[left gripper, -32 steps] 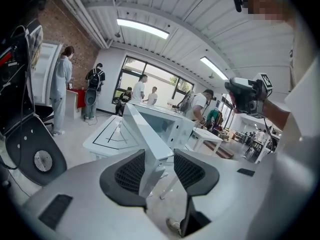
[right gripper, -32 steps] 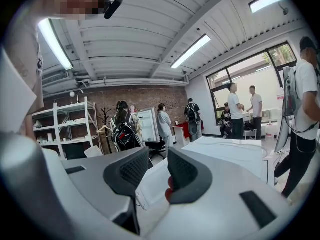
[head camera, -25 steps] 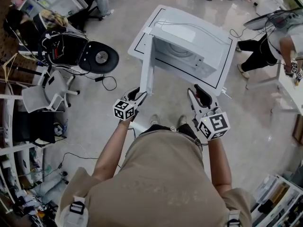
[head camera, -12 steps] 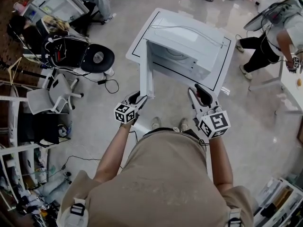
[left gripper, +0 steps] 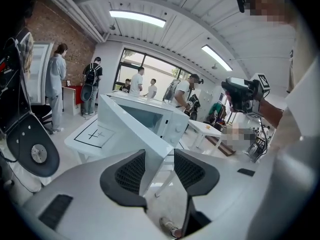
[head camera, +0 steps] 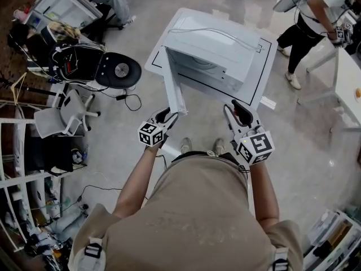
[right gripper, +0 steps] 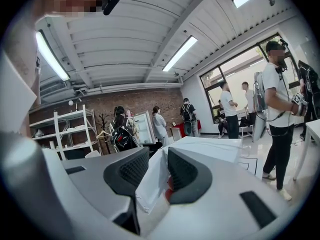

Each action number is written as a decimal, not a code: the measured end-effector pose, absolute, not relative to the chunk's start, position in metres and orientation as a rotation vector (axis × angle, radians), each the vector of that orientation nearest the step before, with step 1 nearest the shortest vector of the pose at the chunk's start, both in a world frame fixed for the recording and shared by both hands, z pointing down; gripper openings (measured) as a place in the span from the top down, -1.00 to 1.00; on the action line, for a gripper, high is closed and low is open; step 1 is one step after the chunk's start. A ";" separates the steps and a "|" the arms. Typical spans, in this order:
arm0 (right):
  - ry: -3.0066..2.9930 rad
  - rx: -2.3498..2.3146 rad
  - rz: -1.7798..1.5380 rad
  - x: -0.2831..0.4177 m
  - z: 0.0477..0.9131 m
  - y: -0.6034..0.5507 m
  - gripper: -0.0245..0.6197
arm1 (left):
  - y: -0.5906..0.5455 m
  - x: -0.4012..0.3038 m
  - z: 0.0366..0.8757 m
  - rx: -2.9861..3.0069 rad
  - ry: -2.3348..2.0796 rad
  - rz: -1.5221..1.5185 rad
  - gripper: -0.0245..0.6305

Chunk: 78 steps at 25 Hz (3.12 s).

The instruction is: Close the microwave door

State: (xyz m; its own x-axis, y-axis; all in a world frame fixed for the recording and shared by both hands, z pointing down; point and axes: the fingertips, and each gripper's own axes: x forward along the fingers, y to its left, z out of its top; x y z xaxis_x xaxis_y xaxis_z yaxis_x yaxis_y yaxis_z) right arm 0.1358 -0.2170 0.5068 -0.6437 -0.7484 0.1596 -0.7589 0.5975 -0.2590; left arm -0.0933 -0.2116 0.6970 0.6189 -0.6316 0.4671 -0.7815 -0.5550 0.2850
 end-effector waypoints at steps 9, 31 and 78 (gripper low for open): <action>-2.775 1.313 0.476 0.155 0.490 -0.207 0.55 | -0.214 -0.060 0.676 2.400 -1.091 0.440 0.39; -2.788 1.329 0.477 0.220 0.487 -0.208 0.55 | -0.237 0.016 0.673 2.432 -1.037 0.425 0.39; -2.752 1.413 0.488 0.275 0.492 -0.211 0.55 | -0.330 0.108 0.675 2.499 -0.906 0.441 0.39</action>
State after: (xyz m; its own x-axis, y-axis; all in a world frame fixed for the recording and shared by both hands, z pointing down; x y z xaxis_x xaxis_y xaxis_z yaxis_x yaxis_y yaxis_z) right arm 0.2747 -0.2108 0.4922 -0.5929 -0.7913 0.1496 -0.7945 0.5443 -0.2694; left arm 0.1075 -0.3300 0.6751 0.7342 -0.5221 0.4339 -0.6637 -0.6866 0.2968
